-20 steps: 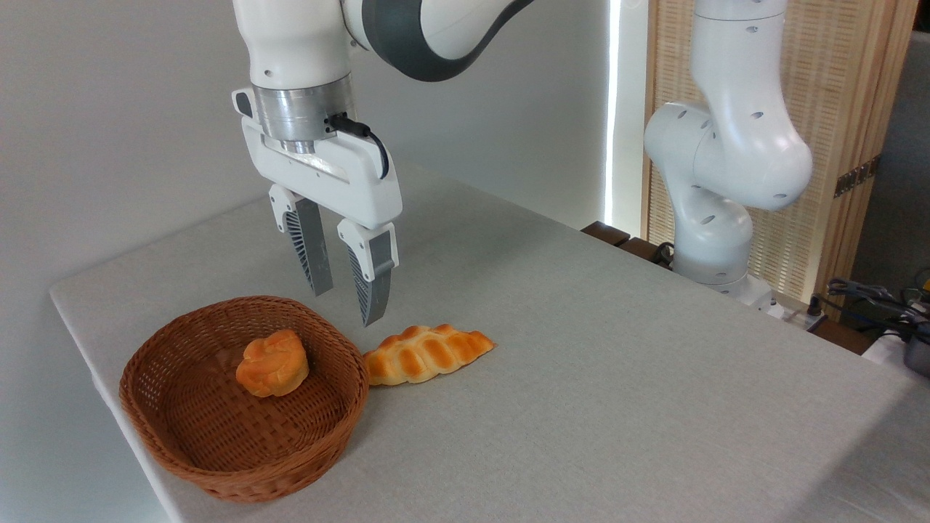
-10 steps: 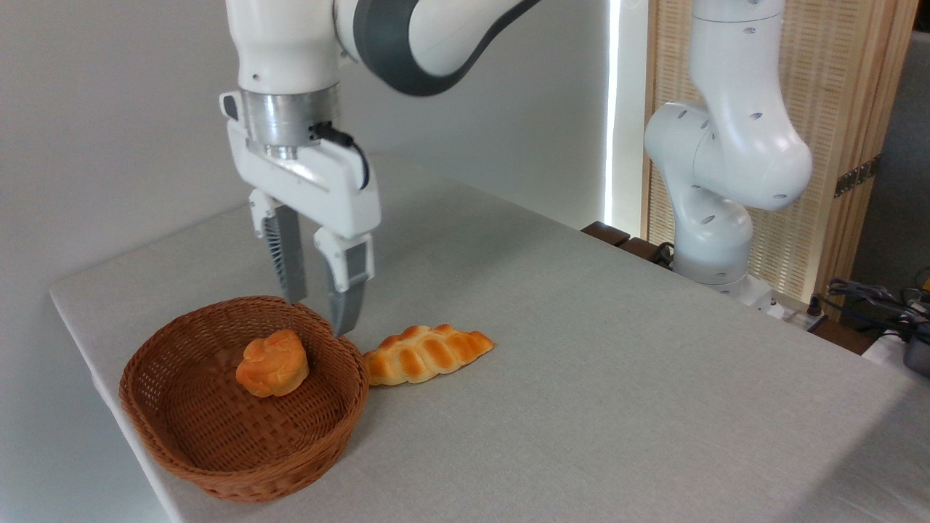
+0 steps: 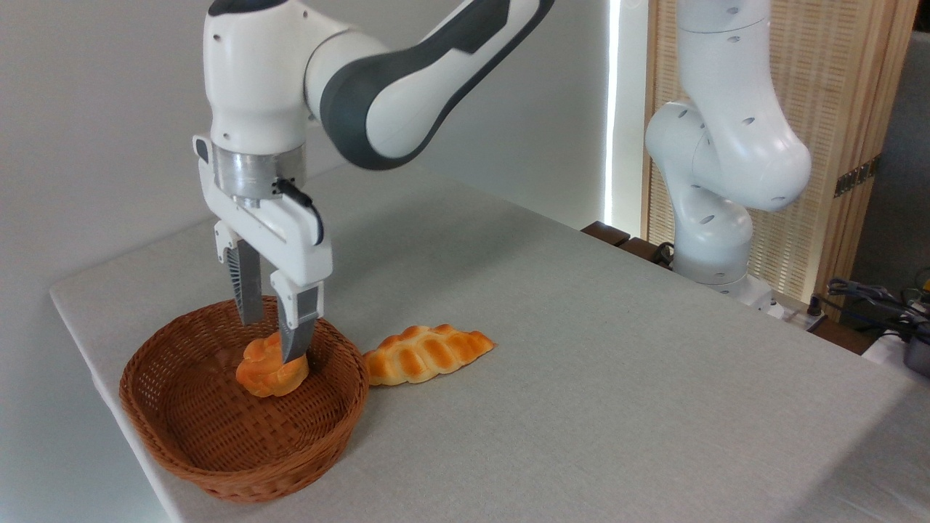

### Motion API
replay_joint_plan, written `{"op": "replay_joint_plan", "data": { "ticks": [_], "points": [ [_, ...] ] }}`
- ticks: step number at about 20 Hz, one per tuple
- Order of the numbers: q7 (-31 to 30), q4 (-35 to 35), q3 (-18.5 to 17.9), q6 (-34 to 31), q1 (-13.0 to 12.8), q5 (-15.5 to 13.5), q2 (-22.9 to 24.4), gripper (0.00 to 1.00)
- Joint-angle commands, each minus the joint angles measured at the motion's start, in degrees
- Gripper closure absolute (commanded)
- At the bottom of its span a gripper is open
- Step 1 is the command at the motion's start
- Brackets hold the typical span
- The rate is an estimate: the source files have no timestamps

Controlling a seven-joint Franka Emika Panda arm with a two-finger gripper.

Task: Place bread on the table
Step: 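Close the gripper on the round bread roll inside the basket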

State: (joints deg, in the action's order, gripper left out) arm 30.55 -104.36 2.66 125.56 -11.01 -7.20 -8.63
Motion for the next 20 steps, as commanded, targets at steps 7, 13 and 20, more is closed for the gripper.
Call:
{"op": "replay_joint_plan", "data": {
  "ticks": [7, 13, 20],
  "points": [
    [0.1, 0.4, 0.9, 3.9, -1.0, -0.4, -5.2, 0.00],
    [0.1, 0.4, 0.9, 4.1, -2.2, -0.1, -6.3, 0.12],
    [0.2, 0.6, 0.7, 4.5, -1.9, -0.3, -6.0, 0.50]
  ]
}}
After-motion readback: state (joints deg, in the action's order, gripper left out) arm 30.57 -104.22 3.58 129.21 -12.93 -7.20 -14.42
